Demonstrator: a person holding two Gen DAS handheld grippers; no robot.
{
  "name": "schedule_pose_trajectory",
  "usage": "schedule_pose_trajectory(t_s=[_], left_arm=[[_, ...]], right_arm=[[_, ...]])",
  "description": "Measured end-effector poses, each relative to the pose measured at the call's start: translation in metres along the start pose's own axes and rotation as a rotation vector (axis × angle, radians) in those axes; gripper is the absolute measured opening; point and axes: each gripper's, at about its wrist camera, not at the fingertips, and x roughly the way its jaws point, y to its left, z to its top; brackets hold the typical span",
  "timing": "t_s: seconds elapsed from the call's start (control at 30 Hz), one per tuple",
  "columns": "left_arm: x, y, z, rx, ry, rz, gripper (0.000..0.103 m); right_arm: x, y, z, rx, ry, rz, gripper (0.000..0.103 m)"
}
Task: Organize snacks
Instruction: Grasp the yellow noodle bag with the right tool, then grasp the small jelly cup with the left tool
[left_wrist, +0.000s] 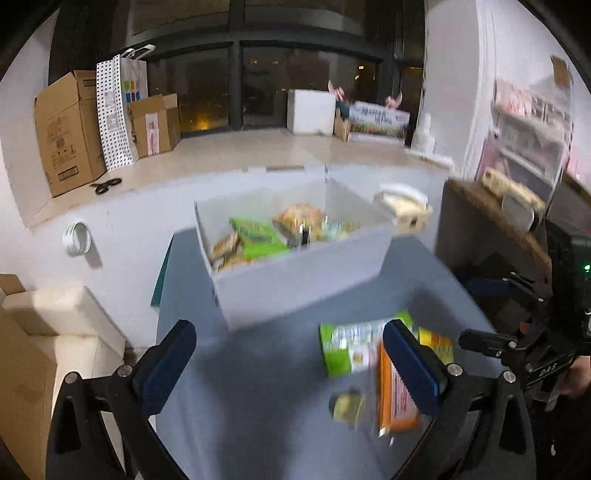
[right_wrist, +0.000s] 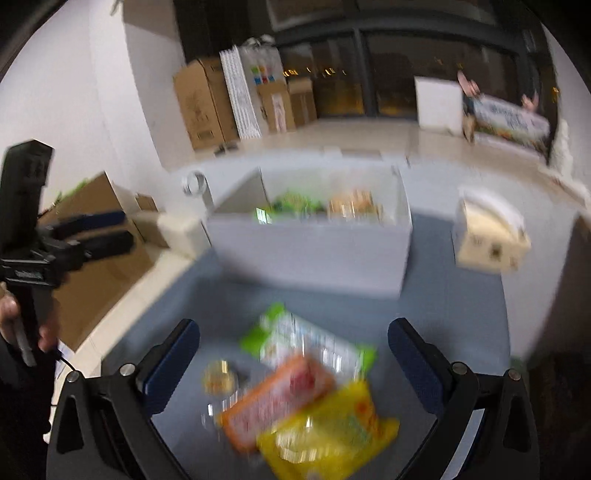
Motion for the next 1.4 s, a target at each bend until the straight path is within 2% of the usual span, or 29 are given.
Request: schedule_pose_trajectory(t_s=[0.13,0.23,0.3,0.37,0.43,0.5,0.6,0.8,0.93,1.1,1.13,1.17,1.2,1.27,1.4], left_arm=[[0.001,-0.009,-0.026,0.015,0.037,-0.014,0.103],[0.006,-0.014,-0.036,0.013,0.062,-0.038,0.103],[0.008,-0.016,-0.039,0.013,0.070,-0.038,0.103],[0.011,-0.019,-0.042,0.015,0.077,-0.035,0.103],[0.012,-0.021,-0.045,0.014,0.080,-0.041,0.103],[0.014,-0.023,-0.046,0.017,0.081,-0.050,0.103],[0.014,-0.024,-0.047,0.021,0.085,-0.052,0.103],[0.014,-0.026,-0.049,0.015,0.080,-0.059,0.103],[0.017,-0.027,-0.049,0.011,0.087,-0.058,0.103],[0.020,-0.028,-0.051,0.008,0.089,-0.055,0.103],[0.020,-0.028,-0.051,0.008,0.091,-0.051,0.103],[0.020,-0.028,-0.052,0.010,0.092,-0.047,0.103],[0.020,-0.027,-0.052,0.009,0.092,-0.046,0.103],[0.022,-0.025,-0.053,0.002,0.096,-0.052,0.103],[0.029,-0.028,-0.055,0.006,0.113,-0.071,0.103]], right_arm=[[0.015,-0.002,-0.042,0.015,0.093,-0.025,0.103],[0.025,-0.012,-0.062,0.038,0.150,-0.093,0.103],[0.031,-0.026,-0.069,0.119,0.189,-0.109,0.103],[0.038,-0.037,-0.073,0.204,0.222,-0.060,0.103],[0.047,-0.044,-0.073,0.241,0.260,-0.067,0.103],[0.055,-0.044,-0.074,0.225,0.280,-0.076,0.103],[0.066,-0.042,-0.069,0.189,0.269,-0.122,0.103],[0.084,-0.043,-0.047,0.222,0.280,-0.052,0.103],[0.092,-0.041,-0.041,0.192,0.291,-0.094,0.103],[0.094,-0.042,-0.037,0.171,0.254,-0.083,0.101],[0.090,-0.045,-0.035,0.191,0.236,-0.060,0.090],[0.087,-0.051,-0.034,0.222,0.225,-0.024,0.067],[0.082,-0.057,-0.034,0.255,0.210,0.003,0.057],[0.071,-0.063,-0.038,0.227,0.218,-0.032,0.024],[0.048,-0.073,-0.051,0.231,0.180,-0.021,0.021]])
